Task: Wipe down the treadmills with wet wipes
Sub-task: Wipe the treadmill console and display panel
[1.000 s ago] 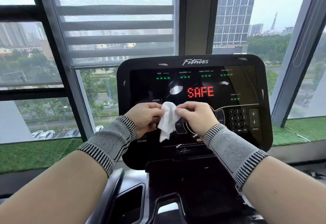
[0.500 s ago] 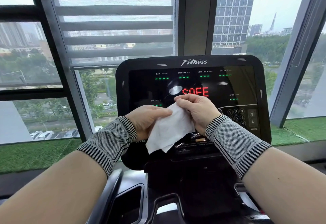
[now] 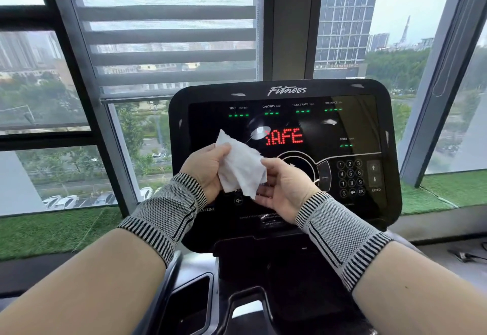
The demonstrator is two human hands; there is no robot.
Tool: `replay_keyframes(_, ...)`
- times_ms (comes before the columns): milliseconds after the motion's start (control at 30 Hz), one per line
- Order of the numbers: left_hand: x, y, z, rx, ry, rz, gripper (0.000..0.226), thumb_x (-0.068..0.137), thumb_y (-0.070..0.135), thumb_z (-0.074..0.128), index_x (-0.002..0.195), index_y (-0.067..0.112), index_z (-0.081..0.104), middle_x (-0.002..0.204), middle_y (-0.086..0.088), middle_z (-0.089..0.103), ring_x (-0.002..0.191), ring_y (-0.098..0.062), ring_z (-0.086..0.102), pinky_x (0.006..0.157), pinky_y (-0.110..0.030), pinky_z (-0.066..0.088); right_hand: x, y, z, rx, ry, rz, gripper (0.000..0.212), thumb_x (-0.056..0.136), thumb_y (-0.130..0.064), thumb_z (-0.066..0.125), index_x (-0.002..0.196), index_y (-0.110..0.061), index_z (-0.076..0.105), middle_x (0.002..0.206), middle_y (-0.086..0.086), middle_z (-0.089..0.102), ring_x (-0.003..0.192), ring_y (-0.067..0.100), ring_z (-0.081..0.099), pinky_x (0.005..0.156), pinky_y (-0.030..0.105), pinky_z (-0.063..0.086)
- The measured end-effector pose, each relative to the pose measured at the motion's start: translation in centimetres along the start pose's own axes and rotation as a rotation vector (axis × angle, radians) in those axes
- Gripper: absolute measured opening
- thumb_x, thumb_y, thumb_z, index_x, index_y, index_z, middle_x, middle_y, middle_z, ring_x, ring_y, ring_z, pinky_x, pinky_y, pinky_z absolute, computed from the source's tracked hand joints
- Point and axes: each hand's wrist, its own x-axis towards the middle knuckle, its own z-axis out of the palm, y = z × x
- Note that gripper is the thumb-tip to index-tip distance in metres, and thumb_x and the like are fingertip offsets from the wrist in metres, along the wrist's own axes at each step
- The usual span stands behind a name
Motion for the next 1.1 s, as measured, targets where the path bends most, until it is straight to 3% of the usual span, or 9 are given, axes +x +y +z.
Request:
replay_keyframes(100,0.2,0.0,0.1,-0.017,0.081,0.048,0.019,0.098,0.014,0.052,0.106,0.0,0.062,0.103,-0.02,0.07,0.093,-0.032,0.07,0.08,-0.05,0.057,0.0,-0.1,-0.2,-0.051,-0.064,-0.047,0.006,0.087,-0.012,0.062,0.081,-0.012,0.064,0.073,0.005,0.068,0.063,0.015,0.063,0.065,0.03,0.052)
replay_keyframes(300,0.5,0.3,-0.2,0.077,0.211,0.223,0.022,0.094,0.016,0.055,0.075,0.01,0.065,0.079,-0.01,0.07,0.08,-0.027,0.069,0.082,-0.053,0.055,-0.4,1.1,-1.2,-0.203,-0.131,-0.046,0.008,0.086,-0.013,0.066,0.085,-0.005,0.068,0.077,0.009,0.07,0.065,0.015,0.064,0.066,0.027,0.054)
replay_keyframes(433,0.1,0.5,0.3,0.167,0.158,0.244,0.018,0.095,0.022,0.057,0.085,0.009,0.066,0.096,-0.017,0.07,0.091,-0.032,0.069,0.083,-0.052,0.056,-0.4,0.9,-0.9,-0.244,-0.166,0.113,0.047,0.088,-0.046,0.055,0.109,-0.005,0.067,0.096,0.008,0.072,0.087,0.023,0.069,0.08,0.037,0.053)
replay_keyframes(500,-0.1,0.4,0.6,0.175,0.117,0.23,0.019,0.095,0.024,0.058,0.085,0.009,0.065,0.097,-0.019,0.07,0.09,-0.034,0.069,0.081,-0.051,0.057,-0.3,0.4,-0.4,-0.206,-0.156,0.131,0.056,0.082,-0.054,0.057,0.111,-0.008,0.065,0.102,0.007,0.071,0.094,0.025,0.069,0.082,0.039,0.053)
replay_keyframes(633,-0.3,0.1,1.0,0.268,0.135,0.275,0.021,0.092,0.024,0.062,0.08,0.007,0.062,0.085,-0.016,0.064,0.078,-0.031,0.064,0.076,-0.055,0.054,0.2,0.1,0.6,-0.089,0.004,-0.072,0.011,0.089,-0.021,0.064,0.086,-0.01,0.062,0.085,0.006,0.069,0.073,0.017,0.065,0.067,0.03,0.054)
replay_keyframes(700,-0.2,0.0,0.8,0.331,0.202,0.313,0.022,0.09,0.025,0.065,0.077,0.007,0.064,0.08,-0.012,0.064,0.073,-0.028,0.063,0.071,-0.054,0.055,0.5,-0.1,0.5,-0.009,0.099,-0.146,0.015,0.091,-0.017,0.061,0.077,-0.011,0.061,0.075,0.004,0.067,0.063,0.014,0.063,0.059,0.027,0.052)
replay_keyframes(800,0.0,-0.2,0.0,0.335,0.251,0.308,0.023,0.089,0.027,0.067,0.072,0.012,0.066,0.073,-0.005,0.067,0.071,-0.024,0.064,0.072,-0.05,0.057,0.9,-0.2,0.1,0.034,0.128,-0.173,0.017,0.091,-0.018,0.061,0.075,-0.014,0.06,0.069,0.001,0.066,0.062,0.013,0.061,0.062,0.028,0.05)
replay_keyframes(967,0.0,-0.2,-0.5,0.268,0.067,0.175,0.009,0.092,0.011,0.059,0.097,0.009,0.066,0.09,-0.007,0.07,0.076,-0.017,0.069,0.063,-0.034,0.056,0.8,-0.7,-0.9,-0.032,0.053,-0.149,0.012,0.085,-0.008,0.066,0.077,-0.013,0.059,0.077,0.004,0.07,0.064,0.013,0.064,0.06,0.027,0.05)
replay_keyframes(1100,0.5,-0.8,-1.2,0.454,0.142,0.281,0.04,0.086,0.01,0.067,0.124,0.014,0.054,0.094,-0.004,0.071,0.087,-0.018,0.069,0.075,-0.029,0.056,0.9,-1.0,-1.0,-0.043,0.152,-0.243,0.021,0.081,0.003,0.067,0.092,-0.011,0.056,0.084,0.01,0.066,0.069,0.018,0.067,0.058,0.028,0.053)
